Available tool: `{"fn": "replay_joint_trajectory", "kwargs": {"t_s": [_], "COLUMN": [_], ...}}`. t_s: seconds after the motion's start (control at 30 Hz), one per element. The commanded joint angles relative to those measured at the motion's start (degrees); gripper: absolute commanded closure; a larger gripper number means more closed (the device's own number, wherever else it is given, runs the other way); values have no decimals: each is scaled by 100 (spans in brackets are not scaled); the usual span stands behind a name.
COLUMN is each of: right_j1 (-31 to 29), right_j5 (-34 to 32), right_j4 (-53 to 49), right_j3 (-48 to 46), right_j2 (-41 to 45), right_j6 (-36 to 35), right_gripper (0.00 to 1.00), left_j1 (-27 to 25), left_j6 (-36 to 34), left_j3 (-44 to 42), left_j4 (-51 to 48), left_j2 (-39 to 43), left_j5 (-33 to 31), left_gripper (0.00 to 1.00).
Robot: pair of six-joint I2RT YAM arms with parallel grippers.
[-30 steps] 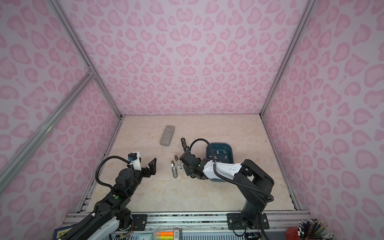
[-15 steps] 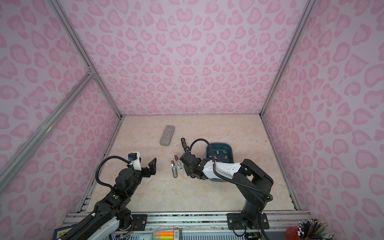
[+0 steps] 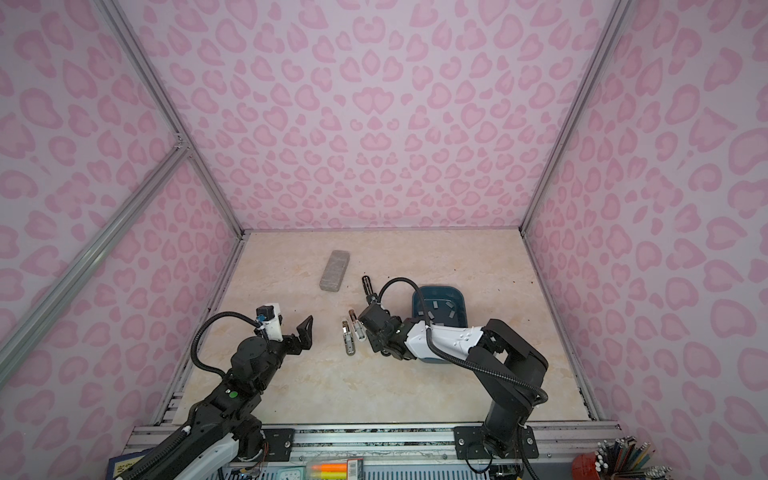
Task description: Load the staples into the stapler
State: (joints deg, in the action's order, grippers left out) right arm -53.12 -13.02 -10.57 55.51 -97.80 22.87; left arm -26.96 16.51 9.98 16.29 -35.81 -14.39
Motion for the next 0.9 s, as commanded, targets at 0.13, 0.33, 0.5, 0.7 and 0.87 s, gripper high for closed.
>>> {"fn": "replay_joint_trajectory", "kwargs": {"t_s": [0.13, 0.33, 0.5, 0.7, 0.87], "right_j1": [-4, -5, -13, -83, -123], "right_j5": [-51, -80, -88, -40, -113], "right_j4": [-72, -86, -104, -90, -86], "right_j3": [70, 72, 49, 20, 39], "right_j2": [-142, -141, -112, -60, -53], "right_j6": [5, 4, 32, 103, 103], "right_gripper": [100, 100, 100, 100, 100], "left_j1": [3, -2, -1, 0, -2], "left_j6": [19, 19, 19, 19, 22], "left_j3": [11, 8, 6, 8, 8], "left_j4": [170, 165, 169, 172, 167], "left_j2": [1, 4, 1, 4, 4], "left_j5": [-17, -19, -19, -25, -28], "left_gripper": [3, 3, 3, 3, 3]}}
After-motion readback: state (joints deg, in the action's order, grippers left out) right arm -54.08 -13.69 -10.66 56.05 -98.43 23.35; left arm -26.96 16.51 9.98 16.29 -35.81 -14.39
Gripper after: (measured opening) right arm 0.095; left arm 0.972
